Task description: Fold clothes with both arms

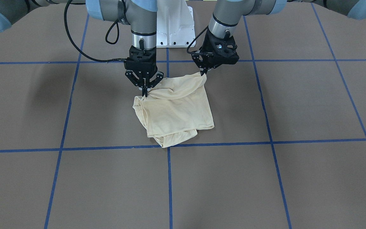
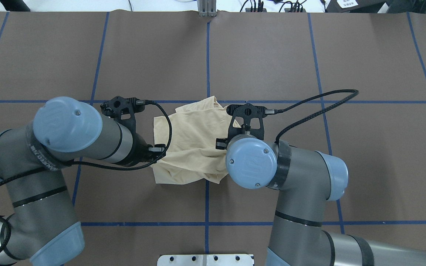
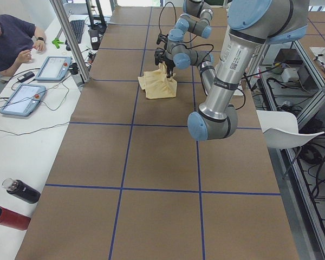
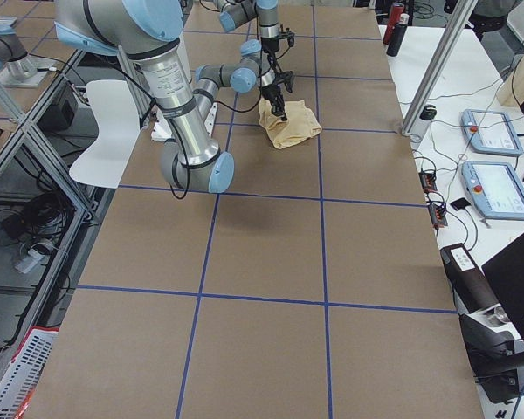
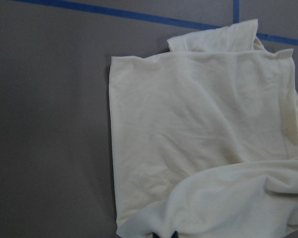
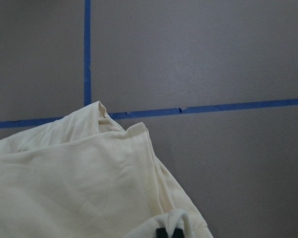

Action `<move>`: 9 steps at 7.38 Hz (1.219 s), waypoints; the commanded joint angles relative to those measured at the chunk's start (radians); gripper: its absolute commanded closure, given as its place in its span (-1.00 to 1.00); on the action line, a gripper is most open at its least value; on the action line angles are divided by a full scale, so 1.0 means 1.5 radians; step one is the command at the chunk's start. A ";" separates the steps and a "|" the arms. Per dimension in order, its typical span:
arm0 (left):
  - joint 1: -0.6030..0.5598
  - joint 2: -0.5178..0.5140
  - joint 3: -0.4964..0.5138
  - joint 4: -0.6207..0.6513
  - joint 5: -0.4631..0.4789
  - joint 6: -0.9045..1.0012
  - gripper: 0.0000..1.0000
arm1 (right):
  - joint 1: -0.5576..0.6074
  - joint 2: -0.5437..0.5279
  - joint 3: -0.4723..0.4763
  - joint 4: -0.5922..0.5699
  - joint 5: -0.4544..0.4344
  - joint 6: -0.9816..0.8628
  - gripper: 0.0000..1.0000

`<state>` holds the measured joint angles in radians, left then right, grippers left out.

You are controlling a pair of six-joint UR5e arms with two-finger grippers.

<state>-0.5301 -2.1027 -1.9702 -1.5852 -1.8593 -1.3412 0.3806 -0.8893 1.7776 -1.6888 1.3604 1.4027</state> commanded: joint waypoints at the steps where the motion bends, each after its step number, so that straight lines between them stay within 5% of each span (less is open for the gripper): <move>1: -0.016 -0.045 0.074 -0.001 0.002 0.003 1.00 | 0.020 0.029 -0.123 0.112 -0.001 -0.004 1.00; 7: -0.066 -0.075 0.244 -0.063 0.056 0.087 1.00 | 0.050 0.032 -0.172 0.138 0.007 -0.036 1.00; 8: -0.067 -0.074 0.261 -0.085 0.056 0.087 0.06 | 0.054 0.032 -0.176 0.138 0.010 -0.036 -0.45; 9: -0.071 -0.073 0.261 -0.098 0.054 0.087 -0.99 | 0.060 0.035 -0.177 0.139 0.015 -0.037 -0.99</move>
<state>-0.6309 -2.2129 -1.5953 -1.6980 -1.7779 -1.2109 0.4601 -0.8397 1.5162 -1.4815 1.3751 1.3492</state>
